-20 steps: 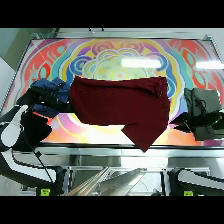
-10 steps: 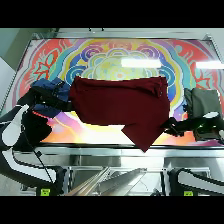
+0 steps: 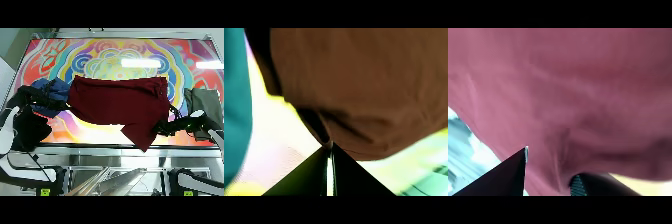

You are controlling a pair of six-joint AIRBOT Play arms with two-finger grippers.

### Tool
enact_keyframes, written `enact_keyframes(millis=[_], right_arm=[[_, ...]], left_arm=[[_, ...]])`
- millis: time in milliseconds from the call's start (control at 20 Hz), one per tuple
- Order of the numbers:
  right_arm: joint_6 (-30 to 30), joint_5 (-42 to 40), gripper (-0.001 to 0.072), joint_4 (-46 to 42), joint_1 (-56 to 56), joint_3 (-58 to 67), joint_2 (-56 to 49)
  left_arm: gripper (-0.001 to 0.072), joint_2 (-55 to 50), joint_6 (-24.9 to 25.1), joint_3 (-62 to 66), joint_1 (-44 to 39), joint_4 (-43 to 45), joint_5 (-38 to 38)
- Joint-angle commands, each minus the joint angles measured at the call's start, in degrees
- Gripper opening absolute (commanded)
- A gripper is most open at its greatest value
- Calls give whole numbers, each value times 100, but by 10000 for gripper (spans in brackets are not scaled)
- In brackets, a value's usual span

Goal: Fold the shirts.

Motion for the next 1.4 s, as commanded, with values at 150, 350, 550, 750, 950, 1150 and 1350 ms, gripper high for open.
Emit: enact_keyframes(millis=[150, 350, 550, 750, 950, 1150, 1350], right_arm=[[-337, -369, 161, 223, 48, -321, 533], [-754, -136, 20, 800, 175, -334, 538], [-761, 461, 19, 649, 107, -334, 1167], [-396, 769, 20, -61, -682, -160, 2317], [-531, 614, 20, 74, -1209, 68, 2979], [-1344, -271, 20, 1106, -931, 551, 2341], [-2118, -852, 20, 1998, -376, 1864, 645]], left_arm=[[16, 1231, -146, -1165, 369, -2, 133], [17, 1703, -164, -1567, 278, -11, -52], [16, 2271, -302, -1582, 481, 52, -111], [16, 3204, -400, -1574, 1145, 44, 481], [16, 3877, -557, -1582, 1167, -2, 461], [16, 3709, -599, -1523, 588, 0, -601], [16, 2494, -603, -717, -120, 9, -1405]])
